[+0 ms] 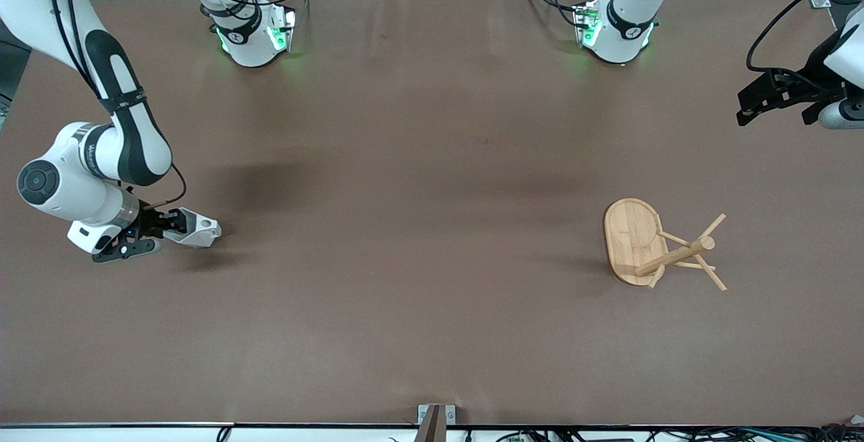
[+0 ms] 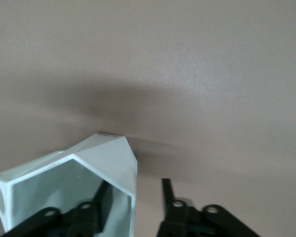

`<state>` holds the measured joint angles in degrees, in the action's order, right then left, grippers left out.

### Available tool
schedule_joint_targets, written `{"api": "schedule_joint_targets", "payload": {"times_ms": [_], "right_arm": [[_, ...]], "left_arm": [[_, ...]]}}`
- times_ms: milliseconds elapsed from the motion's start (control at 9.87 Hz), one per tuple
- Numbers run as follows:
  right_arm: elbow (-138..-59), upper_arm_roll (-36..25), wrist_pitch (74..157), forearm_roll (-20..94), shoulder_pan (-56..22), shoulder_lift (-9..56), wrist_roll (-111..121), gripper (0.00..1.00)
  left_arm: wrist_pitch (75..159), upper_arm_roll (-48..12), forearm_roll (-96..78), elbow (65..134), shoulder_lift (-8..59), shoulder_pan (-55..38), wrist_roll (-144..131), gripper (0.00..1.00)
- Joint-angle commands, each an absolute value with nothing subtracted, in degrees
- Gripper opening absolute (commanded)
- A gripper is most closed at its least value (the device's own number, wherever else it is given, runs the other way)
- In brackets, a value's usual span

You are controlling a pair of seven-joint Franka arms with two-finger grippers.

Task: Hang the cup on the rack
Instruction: 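Reach the right gripper down to the white cup and close on it, then lift the white cup with the right gripper while the left gripper approaches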

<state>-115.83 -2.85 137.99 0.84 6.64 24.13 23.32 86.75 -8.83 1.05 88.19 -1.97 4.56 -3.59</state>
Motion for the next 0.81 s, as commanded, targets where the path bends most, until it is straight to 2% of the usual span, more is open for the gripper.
{"api": "schedule_joint_targets", "payload": {"times_ms": [0, 203, 405, 709], "right_arm": [[-116.72, -2.46, 139.57, 0.88, 7.12, 23.99, 23.82, 0.29], [-116.72, -2.37, 139.05, 1.23, 7.29, 24.08, 23.38, 0.03], [-114.10, -2.29, 134.16, 1.23, 6.16, 24.00, 23.12, 0.01], [-100.42, -2.11, 113.62, 1.23, 4.49, 23.91, 23.64, 0.01]], "left_arm": [[85.96, -8.88, 0.26, 88.51, -0.79, 4.75, -2.90, 1.00], [85.96, -8.88, 0.26, 88.59, -0.79, 4.75, -2.99, 1.00], [85.96, -8.88, 0.26, 88.33, -0.36, 4.83, -2.99, 1.00], [86.04, -8.88, 0.26, 88.33, -0.26, 4.75, -2.99, 1.00]]}}
